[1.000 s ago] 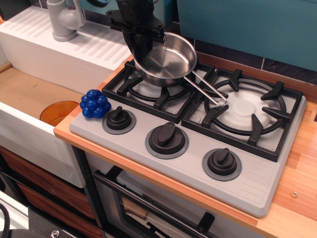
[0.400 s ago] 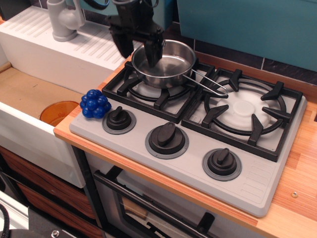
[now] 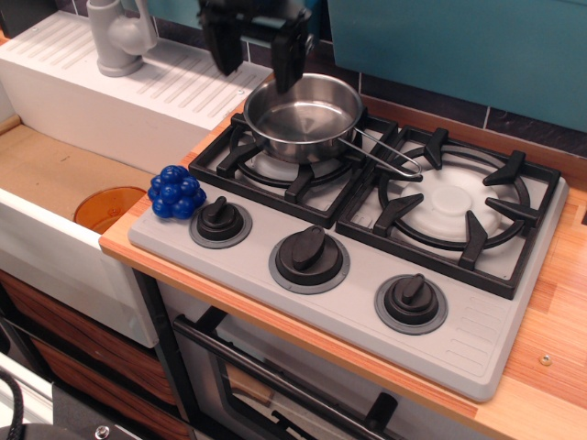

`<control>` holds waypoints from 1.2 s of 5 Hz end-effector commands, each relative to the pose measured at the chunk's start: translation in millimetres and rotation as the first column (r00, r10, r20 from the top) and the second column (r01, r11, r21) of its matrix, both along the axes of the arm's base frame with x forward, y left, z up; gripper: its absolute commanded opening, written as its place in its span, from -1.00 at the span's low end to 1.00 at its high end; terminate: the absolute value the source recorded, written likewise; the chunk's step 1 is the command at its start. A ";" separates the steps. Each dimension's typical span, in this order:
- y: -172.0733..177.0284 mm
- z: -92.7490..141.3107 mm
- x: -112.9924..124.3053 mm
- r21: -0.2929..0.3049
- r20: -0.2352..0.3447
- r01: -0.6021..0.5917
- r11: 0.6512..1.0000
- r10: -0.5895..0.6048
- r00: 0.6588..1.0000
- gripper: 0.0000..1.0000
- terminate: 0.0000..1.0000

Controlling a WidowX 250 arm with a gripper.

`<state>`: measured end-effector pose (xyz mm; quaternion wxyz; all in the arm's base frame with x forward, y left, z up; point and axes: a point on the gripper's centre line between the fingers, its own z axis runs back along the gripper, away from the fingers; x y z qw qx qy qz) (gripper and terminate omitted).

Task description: Put pan on stove and put blueberry in pan

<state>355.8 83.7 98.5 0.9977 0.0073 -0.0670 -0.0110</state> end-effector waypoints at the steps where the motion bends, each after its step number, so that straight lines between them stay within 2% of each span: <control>1: -1.3 31.8 7.8 0.023 0.088 0.001 1.000 -0.003 0.996 1.00 -1.00; 3: -1.3 31.8 7.8 0.023 0.088 0.001 1.000 -0.003 0.996 1.00 -1.00; 4: 12.9 40.1 -24.8 0.063 0.137 -0.009 0.998 0.000 0.991 1.00 -1.00; 5: 22.1 54.5 -59.8 0.049 0.156 -0.064 0.997 0.056 0.986 1.00 -1.00; 6: 28.2 57.1 -86.0 0.027 0.179 -0.085 0.996 0.079 0.981 1.00 -1.00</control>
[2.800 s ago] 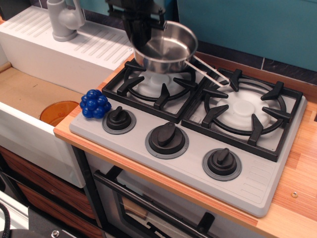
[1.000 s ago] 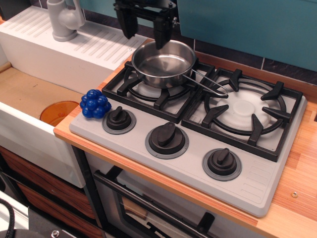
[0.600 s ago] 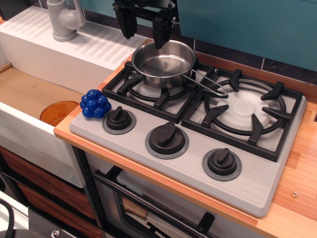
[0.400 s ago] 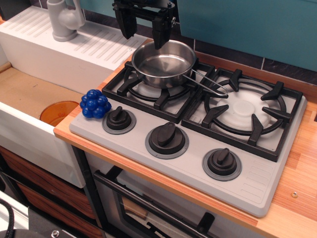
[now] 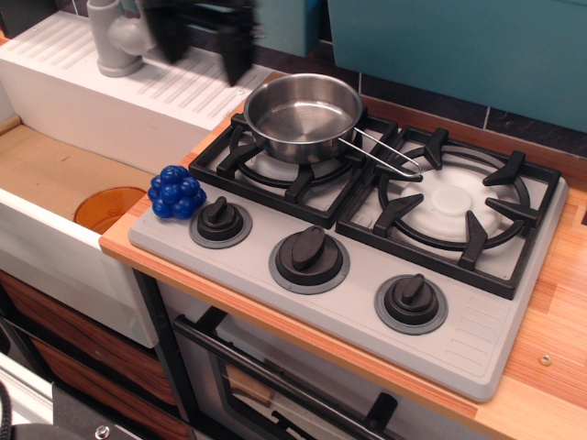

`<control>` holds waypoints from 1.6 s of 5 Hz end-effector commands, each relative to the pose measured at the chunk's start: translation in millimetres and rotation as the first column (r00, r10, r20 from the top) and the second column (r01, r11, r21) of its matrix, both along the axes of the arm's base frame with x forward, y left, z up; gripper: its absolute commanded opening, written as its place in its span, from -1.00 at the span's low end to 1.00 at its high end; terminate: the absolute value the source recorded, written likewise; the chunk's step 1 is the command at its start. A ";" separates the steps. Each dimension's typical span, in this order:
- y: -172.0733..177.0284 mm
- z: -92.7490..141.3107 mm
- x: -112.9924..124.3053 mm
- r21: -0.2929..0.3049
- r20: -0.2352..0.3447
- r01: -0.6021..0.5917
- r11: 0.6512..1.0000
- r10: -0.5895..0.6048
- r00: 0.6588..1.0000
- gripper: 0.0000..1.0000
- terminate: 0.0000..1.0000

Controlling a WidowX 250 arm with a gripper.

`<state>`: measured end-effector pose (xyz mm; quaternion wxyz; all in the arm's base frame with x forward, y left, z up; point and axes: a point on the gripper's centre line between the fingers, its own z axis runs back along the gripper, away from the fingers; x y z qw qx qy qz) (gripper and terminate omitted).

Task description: Put pan on stove and put blueberry in pan

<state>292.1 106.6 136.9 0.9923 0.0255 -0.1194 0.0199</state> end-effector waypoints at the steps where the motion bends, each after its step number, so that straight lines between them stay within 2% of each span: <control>1: 10.6 3.1 -41.9 0.010 0.122 -0.028 1.000 0.026 0.992 1.00 -1.00; 3: 10.5 -36.3 -55.3 -0.003 0.233 -0.028 1.000 0.028 0.972 1.00 -1.00; 5: 14.5 -55.7 -52.4 0.016 0.296 -0.020 1.000 0.015 0.955 1.00 -1.00; 7: 23.5 -73.5 -47.7 0.009 0.329 -0.004 1.000 0.001 0.944 1.00 -1.00; 8: 22.5 -78.9 -47.4 -0.008 0.319 -0.003 1.000 0.005 0.948 1.00 -1.00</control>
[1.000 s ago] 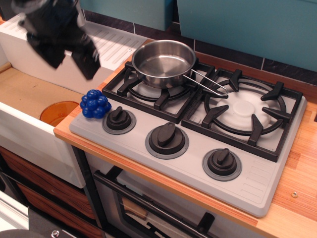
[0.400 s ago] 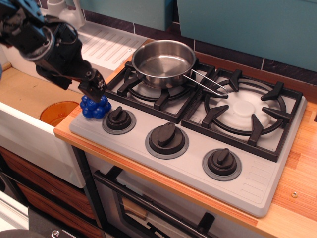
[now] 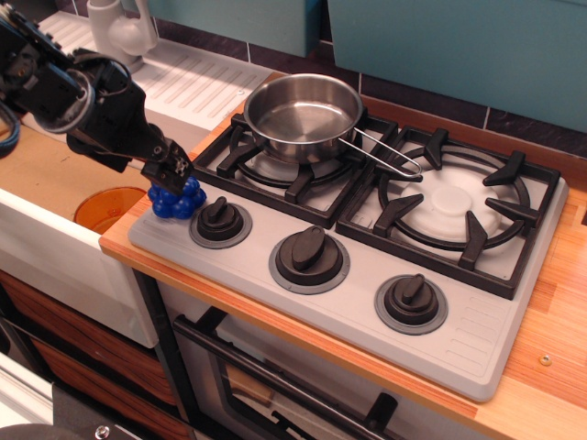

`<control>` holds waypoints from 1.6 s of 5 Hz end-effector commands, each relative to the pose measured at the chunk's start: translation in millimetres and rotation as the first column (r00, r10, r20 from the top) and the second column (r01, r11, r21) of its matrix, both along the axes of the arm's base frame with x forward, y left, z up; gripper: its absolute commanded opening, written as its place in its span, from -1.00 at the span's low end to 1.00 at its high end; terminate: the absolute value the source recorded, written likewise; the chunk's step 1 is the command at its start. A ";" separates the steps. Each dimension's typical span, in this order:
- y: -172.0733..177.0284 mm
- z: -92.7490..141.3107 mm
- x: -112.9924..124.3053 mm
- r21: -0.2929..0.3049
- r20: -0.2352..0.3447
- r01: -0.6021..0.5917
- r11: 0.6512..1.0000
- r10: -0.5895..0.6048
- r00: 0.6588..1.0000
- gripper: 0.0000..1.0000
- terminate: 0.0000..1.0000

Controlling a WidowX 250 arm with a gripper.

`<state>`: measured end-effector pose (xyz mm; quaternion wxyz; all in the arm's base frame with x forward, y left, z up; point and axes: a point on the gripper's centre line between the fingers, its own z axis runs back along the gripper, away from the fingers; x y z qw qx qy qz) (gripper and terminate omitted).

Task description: Put pan on stove and put blueberry in pan

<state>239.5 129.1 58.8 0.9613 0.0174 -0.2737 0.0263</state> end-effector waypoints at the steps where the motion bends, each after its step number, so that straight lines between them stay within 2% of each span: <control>1: -0.1 -6.9 11.1 -0.012 0.001 -0.004 1.000 0.004 1.000 1.00 -1.00; 4: -6.7 -27.4 25.8 -0.064 0.002 0.021 0.998 -0.021 1.000 1.00 -1.00; 5: -10.2 -27.0 24.7 -0.067 -0.012 0.009 0.998 -0.010 1.000 1.00 -1.00; 6: -13.8 -22.7 21.0 -0.069 -0.032 -0.019 0.997 0.017 0.999 -1.00 -1.00; 8: -17.7 -14.3 19.8 -0.066 -0.060 -0.049 0.997 0.045 0.997 -1.00 -1.00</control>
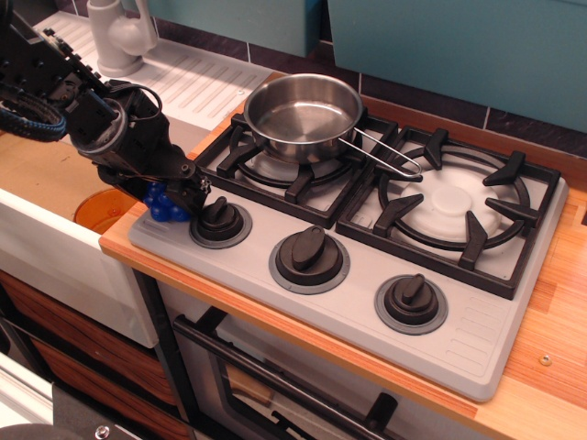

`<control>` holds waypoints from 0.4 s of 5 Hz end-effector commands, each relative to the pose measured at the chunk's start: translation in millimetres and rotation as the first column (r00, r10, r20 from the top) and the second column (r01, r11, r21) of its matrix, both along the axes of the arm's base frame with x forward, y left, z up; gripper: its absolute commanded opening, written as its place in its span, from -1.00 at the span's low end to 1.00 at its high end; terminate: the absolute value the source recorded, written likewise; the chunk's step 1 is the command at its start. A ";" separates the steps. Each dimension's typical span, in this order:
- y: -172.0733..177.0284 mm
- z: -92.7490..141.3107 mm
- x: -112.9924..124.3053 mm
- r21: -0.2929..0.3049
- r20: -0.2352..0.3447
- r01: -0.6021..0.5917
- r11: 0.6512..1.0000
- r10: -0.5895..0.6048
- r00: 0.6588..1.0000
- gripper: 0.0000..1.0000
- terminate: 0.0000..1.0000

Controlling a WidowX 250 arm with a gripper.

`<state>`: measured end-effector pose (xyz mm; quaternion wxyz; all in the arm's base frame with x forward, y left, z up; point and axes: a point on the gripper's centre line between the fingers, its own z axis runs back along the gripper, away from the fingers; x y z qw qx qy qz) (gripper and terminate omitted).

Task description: Put pan on stove and put blueberry in pan

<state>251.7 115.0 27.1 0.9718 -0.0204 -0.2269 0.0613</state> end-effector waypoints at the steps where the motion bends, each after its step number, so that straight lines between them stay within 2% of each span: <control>1: -4.2 26.4 6.0 0.039 0.028 -0.008 0.999 0.007 1.000 -1.00 -1.00; 2: -1.7 54.1 5.2 0.043 0.021 0.008 0.999 -0.009 1.000 -1.00 -1.00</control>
